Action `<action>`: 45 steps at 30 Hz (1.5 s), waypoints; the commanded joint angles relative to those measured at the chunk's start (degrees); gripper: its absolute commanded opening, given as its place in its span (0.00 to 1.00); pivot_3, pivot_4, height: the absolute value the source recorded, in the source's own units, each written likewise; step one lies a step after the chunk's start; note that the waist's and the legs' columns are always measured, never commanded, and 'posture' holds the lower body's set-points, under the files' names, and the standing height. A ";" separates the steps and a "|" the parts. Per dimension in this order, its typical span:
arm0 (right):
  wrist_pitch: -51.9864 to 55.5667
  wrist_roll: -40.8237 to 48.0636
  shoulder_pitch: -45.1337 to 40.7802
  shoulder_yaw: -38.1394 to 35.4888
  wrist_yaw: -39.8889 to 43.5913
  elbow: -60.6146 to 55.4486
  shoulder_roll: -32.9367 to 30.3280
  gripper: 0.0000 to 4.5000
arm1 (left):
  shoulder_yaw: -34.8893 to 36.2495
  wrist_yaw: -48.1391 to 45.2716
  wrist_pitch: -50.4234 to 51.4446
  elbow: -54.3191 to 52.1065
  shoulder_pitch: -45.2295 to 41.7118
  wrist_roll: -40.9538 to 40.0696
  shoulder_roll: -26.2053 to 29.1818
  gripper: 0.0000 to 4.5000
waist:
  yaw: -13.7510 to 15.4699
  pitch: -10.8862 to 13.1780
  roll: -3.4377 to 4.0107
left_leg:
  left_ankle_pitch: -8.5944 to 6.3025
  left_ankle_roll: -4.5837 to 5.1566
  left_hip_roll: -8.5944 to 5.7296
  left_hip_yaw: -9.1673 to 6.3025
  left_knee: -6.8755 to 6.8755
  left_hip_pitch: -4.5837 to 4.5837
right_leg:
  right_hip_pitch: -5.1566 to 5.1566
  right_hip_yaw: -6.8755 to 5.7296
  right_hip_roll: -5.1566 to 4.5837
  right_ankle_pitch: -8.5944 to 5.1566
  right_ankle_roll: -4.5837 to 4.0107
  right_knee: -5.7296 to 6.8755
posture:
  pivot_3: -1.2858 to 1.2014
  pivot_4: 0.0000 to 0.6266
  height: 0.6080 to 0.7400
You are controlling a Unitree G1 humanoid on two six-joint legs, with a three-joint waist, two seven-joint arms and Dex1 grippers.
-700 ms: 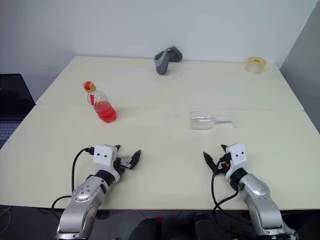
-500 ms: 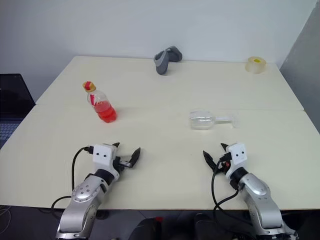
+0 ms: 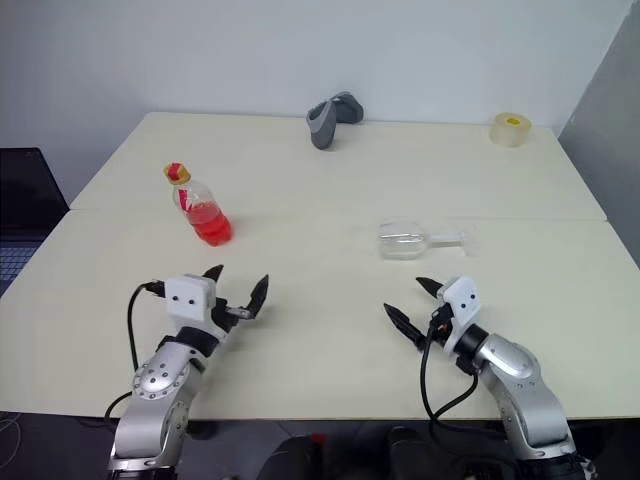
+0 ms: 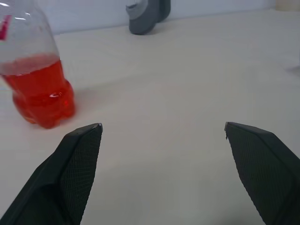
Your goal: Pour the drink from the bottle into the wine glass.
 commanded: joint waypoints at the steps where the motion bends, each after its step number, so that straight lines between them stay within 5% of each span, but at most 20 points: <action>1: 2.79 3.35 -1.75 0.27 1.54 -4.16 -0.62 1.00 | 1.39 -0.52 -2.35 -0.82 -0.41 -1.12 0.11 1.00 | 0.01 0.00 0.00 | 0.00 0.00 0.00 -0.01 0.00 0.00 | 0.01 -0.01 0.00 0.00 0.00 0.00 | 0.52 0.24 1.00; 20: 10.57 7.24 -11.12 3.15 5.32 -5.36 -3.19 1.00 | 6.71 3.11 -3.54 9.51 -9.33 -2.30 0.35 1.00 | 0.05 0.00 0.00 | 0.01 0.01 -0.03 -0.14 0.01 -0.02 | 0.04 -0.18 -0.01 0.01 0.00 -0.05 | 0.52 0.24 1.00; 29: 9.54 5.93 -14.70 4.33 5.26 -2.63 -1.81 1.00 | 8.57 7.79 -1.24 20.94 -18.29 -1.72 1.23 1.00 | 0.09 0.00 0.00 | 0.01 0.01 -0.06 -0.21 0.04 -0.09 | 0.04 -0.26 -0.05 0.01 0.00 -0.08 | 0.52 0.24 1.00; 45: 13.27 8.22 -15.01 5.74 6.44 -5.75 -2.13 1.00 | 7.22 1.91 -8.15 44.67 -33.50 -0.67 6.73 1.00 | 0.07 0.00 -0.01 | 0.02 -0.01 -0.08 -0.27 0.05 -0.13 | 0.03 -0.31 -0.07 0.01 0.00 -0.09 | 0.52 0.24 1.00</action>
